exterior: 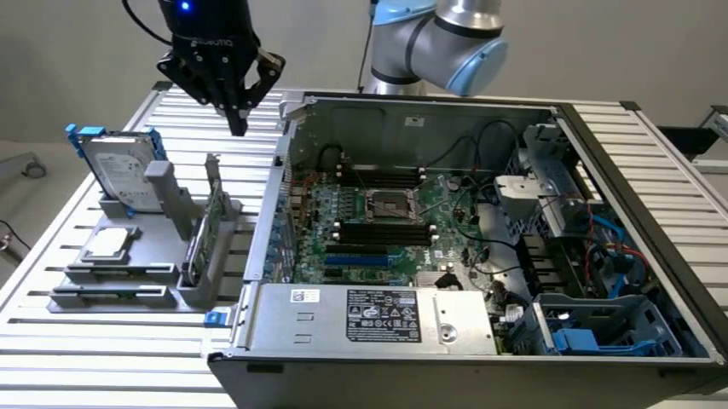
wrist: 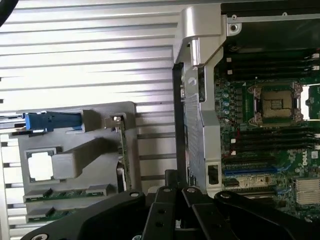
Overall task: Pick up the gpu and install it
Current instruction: 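Reach for the gpu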
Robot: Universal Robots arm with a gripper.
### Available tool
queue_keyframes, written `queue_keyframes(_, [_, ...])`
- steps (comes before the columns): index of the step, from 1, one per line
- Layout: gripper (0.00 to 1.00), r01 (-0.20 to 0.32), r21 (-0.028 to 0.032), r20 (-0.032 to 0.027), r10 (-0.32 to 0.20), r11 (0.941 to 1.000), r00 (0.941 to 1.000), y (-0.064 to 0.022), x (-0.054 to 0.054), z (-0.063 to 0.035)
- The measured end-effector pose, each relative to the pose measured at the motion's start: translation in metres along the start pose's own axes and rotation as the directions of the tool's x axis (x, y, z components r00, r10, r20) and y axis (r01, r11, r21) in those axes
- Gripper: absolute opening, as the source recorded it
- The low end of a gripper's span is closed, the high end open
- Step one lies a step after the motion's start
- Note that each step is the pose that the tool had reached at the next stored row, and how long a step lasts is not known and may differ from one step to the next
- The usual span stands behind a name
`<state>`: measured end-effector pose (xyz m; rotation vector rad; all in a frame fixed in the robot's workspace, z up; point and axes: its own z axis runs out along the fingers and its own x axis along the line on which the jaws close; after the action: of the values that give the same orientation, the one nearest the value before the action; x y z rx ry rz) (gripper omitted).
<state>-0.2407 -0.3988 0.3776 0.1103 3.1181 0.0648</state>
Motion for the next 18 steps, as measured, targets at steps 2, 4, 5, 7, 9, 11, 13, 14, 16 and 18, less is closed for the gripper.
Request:
queue_keyframes(2, [0.11,0.000,0.0021,0.0001,0.000,1.0000,1.0000,-0.0007,0.009,0.0017])
queue_keyframes(4, [0.11,0.000,0.0041,0.0003,0.000,1.0000,1.0000,-0.0014,0.018,0.0033])
queue_keyframes(5, [0.11,0.000,0.0052,0.0004,0.000,1.0000,1.0000,-0.0018,0.023,0.0042])
queue_keyframes(7, [0.11,0.000,0.0071,0.0004,0.000,1.0000,1.0000,-0.0025,0.032,0.0059])
queue_keyframes(9, [0.11,0.000,0.0088,0.0006,0.000,1.0000,1.0000,-0.0032,0.041,0.0076])
queue_keyframes(11, [0.11,0.000,0.0110,0.0007,0.000,0.9999,1.0000,-0.0039,0.050,0.0092])
queue_keyframes(13, [0.11,0.001,0.0125,-0.0003,-0.001,0.9999,1.0000,-0.0046,0.056,0.0107])
queue_keyframes(14, [0.11,0.002,0.0128,-0.0024,-0.002,0.9999,1.0000,-0.0053,0.056,0.0112])
queue_keyframes(16, [0.11,0.003,0.0128,-0.0029,-0.003,0.9999,1.0000,-0.0086,0.058,0.0111])
queue_keyframes(18, [0.11,0.007,0.0126,-0.0030,-0.007,0.9999,1.0000,-0.0122,0.059,0.0110])
